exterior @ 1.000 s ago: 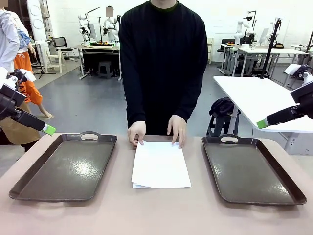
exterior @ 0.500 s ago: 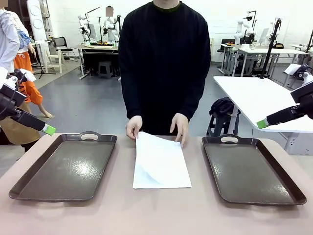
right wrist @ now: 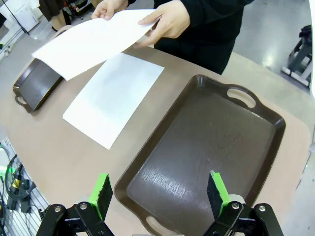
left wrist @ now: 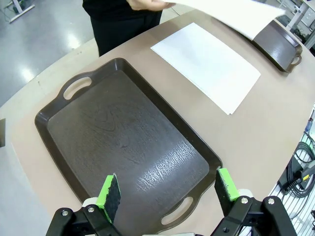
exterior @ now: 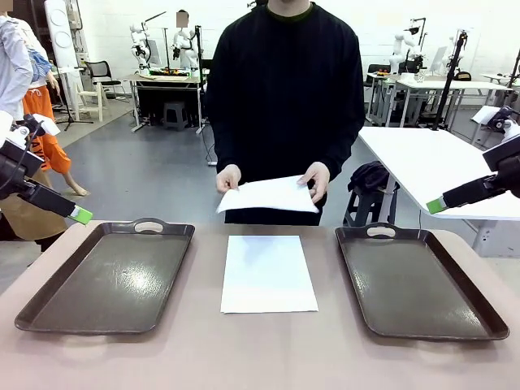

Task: Sort the A4 documents.
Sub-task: Receive the A4 Paper.

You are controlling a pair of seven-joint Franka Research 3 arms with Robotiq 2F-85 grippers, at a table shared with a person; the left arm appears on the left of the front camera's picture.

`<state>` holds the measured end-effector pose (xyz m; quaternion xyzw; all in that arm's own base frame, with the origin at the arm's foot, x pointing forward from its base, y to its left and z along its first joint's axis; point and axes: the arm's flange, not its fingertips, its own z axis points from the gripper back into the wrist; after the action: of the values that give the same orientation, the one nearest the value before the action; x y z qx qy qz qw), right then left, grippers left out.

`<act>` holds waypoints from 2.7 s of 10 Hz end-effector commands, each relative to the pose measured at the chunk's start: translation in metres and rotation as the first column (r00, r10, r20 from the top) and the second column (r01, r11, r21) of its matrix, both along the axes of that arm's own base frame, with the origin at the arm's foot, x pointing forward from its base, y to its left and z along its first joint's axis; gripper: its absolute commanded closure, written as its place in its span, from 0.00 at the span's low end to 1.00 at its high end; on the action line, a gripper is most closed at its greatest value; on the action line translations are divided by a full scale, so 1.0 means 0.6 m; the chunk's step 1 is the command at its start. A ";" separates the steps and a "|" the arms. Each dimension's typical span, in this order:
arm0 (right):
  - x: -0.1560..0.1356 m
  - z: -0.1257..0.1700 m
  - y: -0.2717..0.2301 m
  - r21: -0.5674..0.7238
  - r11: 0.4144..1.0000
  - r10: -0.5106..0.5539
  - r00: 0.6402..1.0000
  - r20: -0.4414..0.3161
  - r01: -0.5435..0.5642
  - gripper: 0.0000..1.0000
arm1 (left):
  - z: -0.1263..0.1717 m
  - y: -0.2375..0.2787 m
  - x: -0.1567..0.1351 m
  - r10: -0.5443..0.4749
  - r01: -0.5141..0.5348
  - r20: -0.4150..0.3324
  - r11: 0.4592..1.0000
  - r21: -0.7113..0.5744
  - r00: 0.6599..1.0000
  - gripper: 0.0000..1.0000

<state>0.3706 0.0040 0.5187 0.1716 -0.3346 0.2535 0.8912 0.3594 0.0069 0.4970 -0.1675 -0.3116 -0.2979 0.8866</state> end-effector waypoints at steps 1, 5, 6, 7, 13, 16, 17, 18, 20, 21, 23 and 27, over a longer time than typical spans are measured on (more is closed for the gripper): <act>0.001 -0.001 0.000 0.013 1.000 0.009 1.000 -0.002 -0.009 0.00 | -0.003 0.003 0.002 -0.011 0.011 0.002 1.000 -0.007 1.000 0.00; 0.001 -0.001 0.000 0.013 1.000 0.009 1.000 -0.002 -0.009 0.00 | -0.003 0.003 0.002 -0.011 0.011 0.002 1.000 -0.007 1.000 0.00; 0.001 -0.001 0.000 0.013 1.000 0.009 1.000 -0.002 -0.009 0.00 | -0.003 0.003 0.002 -0.011 0.011 0.002 1.000 -0.007 1.000 0.00; 0.001 -0.001 0.000 0.013 1.000 0.009 1.000 -0.002 -0.009 0.00 | -0.003 0.003 0.002 -0.011 0.011 0.002 1.000 -0.007 1.000 0.00; 0.001 -0.001 0.000 0.013 1.000 0.009 1.000 -0.002 -0.009 0.00 | -0.003 0.003 0.002 -0.011 0.011 0.002 1.000 -0.007 1.000 0.00; 0.001 -0.001 0.000 0.013 1.000 0.009 1.000 -0.002 -0.009 0.00 | -0.003 0.003 0.002 -0.011 0.011 0.002 1.000 -0.007 1.000 0.00; 0.001 -0.001 0.000 0.013 1.000 0.009 1.000 -0.002 -0.009 0.00 | -0.003 0.003 0.002 -0.011 0.011 0.002 1.000 -0.007 1.000 0.00; 0.001 -0.001 0.000 0.013 1.000 0.009 1.000 -0.002 -0.009 0.00 | -0.003 0.003 0.002 -0.011 0.011 0.002 1.000 -0.007 1.000 0.00; 0.001 -0.001 0.000 0.013 1.000 0.009 1.000 -0.002 -0.009 0.00 | -0.003 0.003 0.002 -0.011 0.011 0.002 1.000 -0.007 1.000 0.00; 0.001 -0.001 0.000 0.013 1.000 0.009 1.000 -0.002 -0.009 0.00 | -0.003 0.003 0.002 -0.011 0.011 0.002 1.000 -0.007 1.000 0.00; 0.001 -0.001 0.000 0.013 1.000 0.009 1.000 -0.002 -0.009 0.00 | -0.003 0.003 0.002 -0.011 0.011 0.002 1.000 -0.007 1.000 0.00; 0.001 -0.001 0.000 0.013 1.000 0.009 1.000 -0.002 -0.009 0.00 | -0.003 0.003 0.002 -0.011 0.011 0.002 1.000 -0.007 1.000 0.00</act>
<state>0.3706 0.0040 0.5187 0.1716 -0.3346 0.2535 0.8913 0.3593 0.0071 0.4970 -0.1673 -0.3116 -0.2975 0.8868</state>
